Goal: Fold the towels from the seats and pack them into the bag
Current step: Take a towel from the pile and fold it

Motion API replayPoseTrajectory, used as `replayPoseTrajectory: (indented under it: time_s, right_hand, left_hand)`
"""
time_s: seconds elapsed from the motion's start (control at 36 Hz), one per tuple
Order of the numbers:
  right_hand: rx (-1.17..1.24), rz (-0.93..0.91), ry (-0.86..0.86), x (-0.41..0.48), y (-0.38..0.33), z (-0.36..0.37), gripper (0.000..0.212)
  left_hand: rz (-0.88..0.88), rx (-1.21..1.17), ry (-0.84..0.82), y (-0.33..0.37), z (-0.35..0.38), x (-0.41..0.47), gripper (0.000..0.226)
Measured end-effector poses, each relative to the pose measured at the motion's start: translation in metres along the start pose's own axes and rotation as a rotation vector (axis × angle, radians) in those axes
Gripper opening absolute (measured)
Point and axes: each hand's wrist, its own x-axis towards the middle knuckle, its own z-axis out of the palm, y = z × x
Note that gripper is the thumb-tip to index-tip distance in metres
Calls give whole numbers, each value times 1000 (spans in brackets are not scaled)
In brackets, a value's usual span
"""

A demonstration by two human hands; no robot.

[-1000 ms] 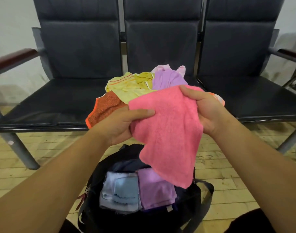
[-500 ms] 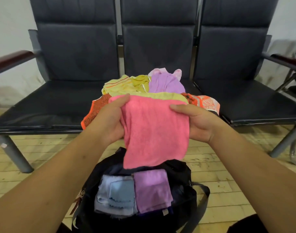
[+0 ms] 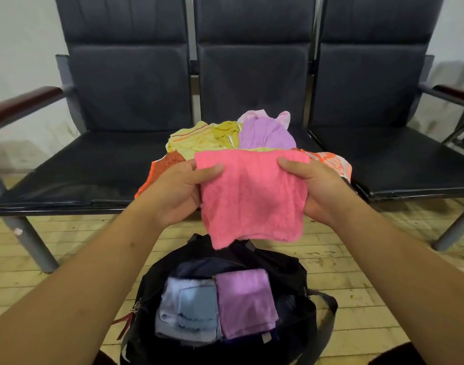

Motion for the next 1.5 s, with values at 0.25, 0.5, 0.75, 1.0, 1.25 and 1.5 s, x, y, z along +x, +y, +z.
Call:
replayPoseTrajectory:
  time_s: [0.25, 0.5, 0.75, 1.0, 1.25, 1.5]
  right_hand:
    - [-295, -82, 80, -1, 7, -8, 23]
    - [-345, -214, 140, -6, 5, 2, 19]
    - [-342, -253, 105, -6, 8, 2, 21]
    - [-29, 46, -14, -7, 27, -1, 46]
    - [-121, 367, 110, 18, 146, -11, 27]
    - [-493, 589, 193, 43, 325, -13, 11]
  left_hand:
    - [152, 488, 183, -8, -9, 2, 16]
    - [296, 419, 248, -8, -6, 0, 14]
    - [292, 307, 210, -14, -11, 1, 23]
    - [87, 253, 115, -45, -22, 14, 40]
    - [-208, 260, 171, -132, -85, 20, 56]
    - [-589, 616, 231, -254, -187, 14, 68]
